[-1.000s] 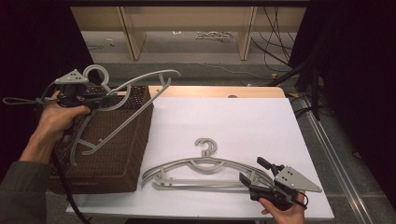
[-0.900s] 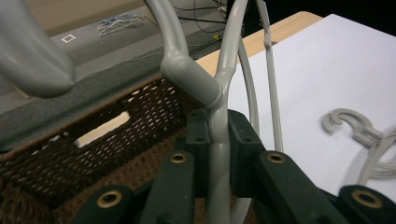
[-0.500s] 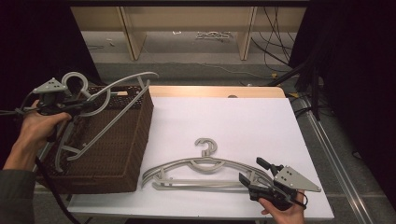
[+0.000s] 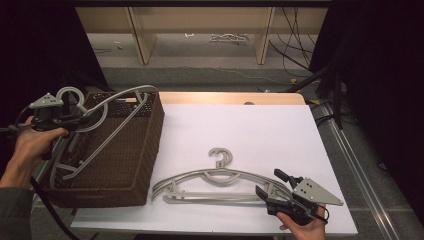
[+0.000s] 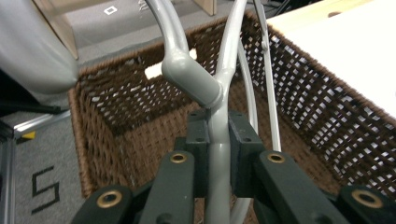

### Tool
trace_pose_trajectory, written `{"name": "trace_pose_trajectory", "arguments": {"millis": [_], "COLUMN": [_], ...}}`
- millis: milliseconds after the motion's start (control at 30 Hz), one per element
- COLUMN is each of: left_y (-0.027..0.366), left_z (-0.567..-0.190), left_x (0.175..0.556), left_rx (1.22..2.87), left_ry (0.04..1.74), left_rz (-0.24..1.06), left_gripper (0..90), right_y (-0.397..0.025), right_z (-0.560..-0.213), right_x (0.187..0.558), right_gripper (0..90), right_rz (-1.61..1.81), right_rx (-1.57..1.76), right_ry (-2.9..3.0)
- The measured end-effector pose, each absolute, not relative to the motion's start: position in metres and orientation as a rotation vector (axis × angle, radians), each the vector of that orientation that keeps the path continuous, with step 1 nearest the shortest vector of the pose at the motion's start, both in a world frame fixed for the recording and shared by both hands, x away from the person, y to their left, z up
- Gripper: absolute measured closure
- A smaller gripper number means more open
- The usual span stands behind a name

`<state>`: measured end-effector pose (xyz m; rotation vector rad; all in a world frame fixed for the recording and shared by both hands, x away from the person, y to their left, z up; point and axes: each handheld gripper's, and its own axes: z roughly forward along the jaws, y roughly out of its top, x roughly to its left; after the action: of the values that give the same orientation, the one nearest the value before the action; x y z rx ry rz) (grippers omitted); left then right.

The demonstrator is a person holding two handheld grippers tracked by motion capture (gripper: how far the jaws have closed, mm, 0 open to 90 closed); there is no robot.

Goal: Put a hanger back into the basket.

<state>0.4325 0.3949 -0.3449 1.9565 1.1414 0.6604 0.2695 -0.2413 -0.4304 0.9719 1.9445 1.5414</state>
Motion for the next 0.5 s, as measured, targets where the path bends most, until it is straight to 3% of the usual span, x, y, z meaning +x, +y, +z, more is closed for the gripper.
{"name": "trace_pose_trajectory", "arguments": {"millis": [500], "left_y": [0.386], "left_z": [-0.371], "left_x": [0.451], "left_rx": [2.124], "left_ry": [1.171], "left_rz": [0.656], "left_gripper": [80.7], "right_y": [-0.240], "right_z": [-0.431], "right_x": [0.270], "right_gripper": [20.7], "right_rz": [1.560], "right_rx": [0.968], "right_ry": [1.952]}}
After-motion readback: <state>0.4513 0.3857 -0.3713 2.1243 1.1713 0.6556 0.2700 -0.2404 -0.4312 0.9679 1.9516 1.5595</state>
